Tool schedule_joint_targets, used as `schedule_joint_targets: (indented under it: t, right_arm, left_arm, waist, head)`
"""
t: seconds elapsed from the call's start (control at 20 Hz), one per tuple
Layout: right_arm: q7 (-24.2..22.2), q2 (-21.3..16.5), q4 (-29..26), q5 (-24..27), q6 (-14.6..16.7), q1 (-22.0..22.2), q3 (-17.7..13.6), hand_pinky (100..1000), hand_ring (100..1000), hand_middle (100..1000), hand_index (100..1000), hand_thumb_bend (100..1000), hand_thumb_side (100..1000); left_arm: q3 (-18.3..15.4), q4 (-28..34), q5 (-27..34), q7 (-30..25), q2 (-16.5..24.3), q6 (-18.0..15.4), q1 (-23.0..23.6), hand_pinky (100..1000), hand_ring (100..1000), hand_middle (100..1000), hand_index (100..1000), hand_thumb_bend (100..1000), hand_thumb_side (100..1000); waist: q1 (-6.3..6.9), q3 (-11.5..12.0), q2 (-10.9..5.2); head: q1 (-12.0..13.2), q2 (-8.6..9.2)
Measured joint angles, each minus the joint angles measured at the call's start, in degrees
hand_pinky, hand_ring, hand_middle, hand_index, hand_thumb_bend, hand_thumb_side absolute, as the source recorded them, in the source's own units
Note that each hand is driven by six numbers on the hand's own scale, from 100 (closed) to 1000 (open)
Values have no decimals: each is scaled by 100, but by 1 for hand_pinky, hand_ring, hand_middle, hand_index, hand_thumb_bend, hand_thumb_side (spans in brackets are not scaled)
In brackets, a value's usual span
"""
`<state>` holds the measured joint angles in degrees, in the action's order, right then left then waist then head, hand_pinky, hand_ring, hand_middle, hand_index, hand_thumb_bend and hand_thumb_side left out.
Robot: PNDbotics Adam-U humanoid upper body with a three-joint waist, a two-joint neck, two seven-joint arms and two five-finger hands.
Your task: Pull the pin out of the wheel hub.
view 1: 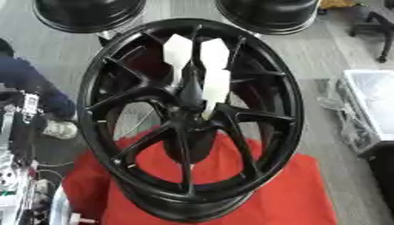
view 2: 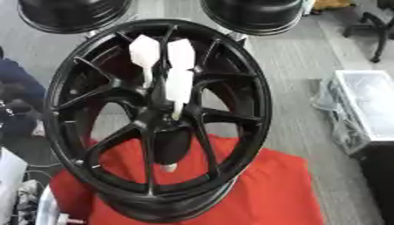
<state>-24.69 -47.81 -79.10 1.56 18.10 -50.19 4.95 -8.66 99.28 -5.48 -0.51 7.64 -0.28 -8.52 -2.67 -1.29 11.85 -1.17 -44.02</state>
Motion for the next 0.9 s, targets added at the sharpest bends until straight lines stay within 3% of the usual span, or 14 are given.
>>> schedule_joint_targets:
  t: [0.45,0.9]
  right_arm:
    - [-1067,820,888,-580,291,-810,259,848,897,903,956,513,366]
    - [-1777,1410,1133,-846,479,-1084,530,851,901,906,958,517,366]
  left_arm:
    - [36,-3,-12,-84,0,-6,1,683,800,674,720,296,826]
    - [69,-4,-16,-134,0,-11,0,683,800,673,719,296,828]
  waist:
    - [-2,101,1]
    - [8,142,37]
  head:
    - [-67,-15]
    - [-167,-16]
